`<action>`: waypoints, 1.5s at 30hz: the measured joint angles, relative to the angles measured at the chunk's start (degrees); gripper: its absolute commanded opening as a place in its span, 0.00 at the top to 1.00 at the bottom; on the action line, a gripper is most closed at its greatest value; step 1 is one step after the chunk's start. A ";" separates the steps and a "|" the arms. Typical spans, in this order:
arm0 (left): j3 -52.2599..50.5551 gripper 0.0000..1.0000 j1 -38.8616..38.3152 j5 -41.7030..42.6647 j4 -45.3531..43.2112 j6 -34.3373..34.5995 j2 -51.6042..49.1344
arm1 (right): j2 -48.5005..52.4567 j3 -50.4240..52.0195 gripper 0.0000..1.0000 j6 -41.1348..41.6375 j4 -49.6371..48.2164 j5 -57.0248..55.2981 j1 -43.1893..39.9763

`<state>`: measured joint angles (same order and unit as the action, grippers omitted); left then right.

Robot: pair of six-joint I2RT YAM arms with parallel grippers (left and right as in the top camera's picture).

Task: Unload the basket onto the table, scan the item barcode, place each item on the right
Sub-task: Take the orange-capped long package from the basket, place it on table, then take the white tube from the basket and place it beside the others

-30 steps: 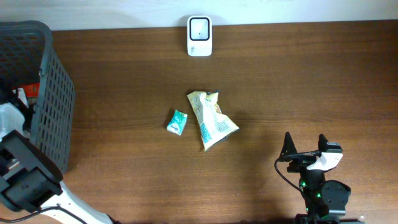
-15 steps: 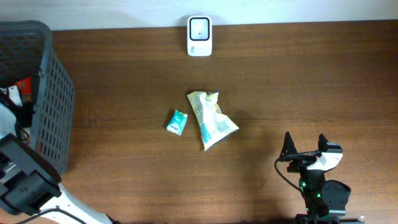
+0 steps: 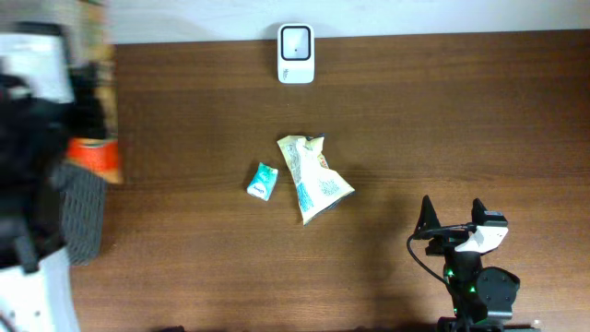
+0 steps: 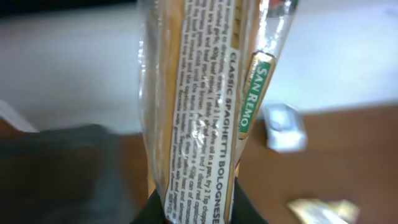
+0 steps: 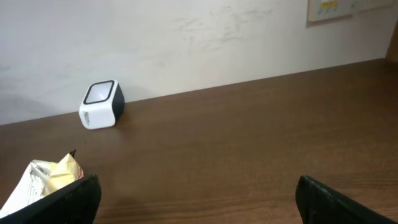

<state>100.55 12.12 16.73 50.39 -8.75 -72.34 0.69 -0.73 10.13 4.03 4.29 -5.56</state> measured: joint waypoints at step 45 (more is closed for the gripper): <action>-24.61 0.04 27.02 -35.60 -26.88 -5.79 -32.20 | 0.00 0.00 0.01 0.00 0.00 0.02 0.00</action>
<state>75.94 39.13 -18.87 23.51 -14.55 -104.53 0.69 -0.73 10.13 4.03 4.32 -5.56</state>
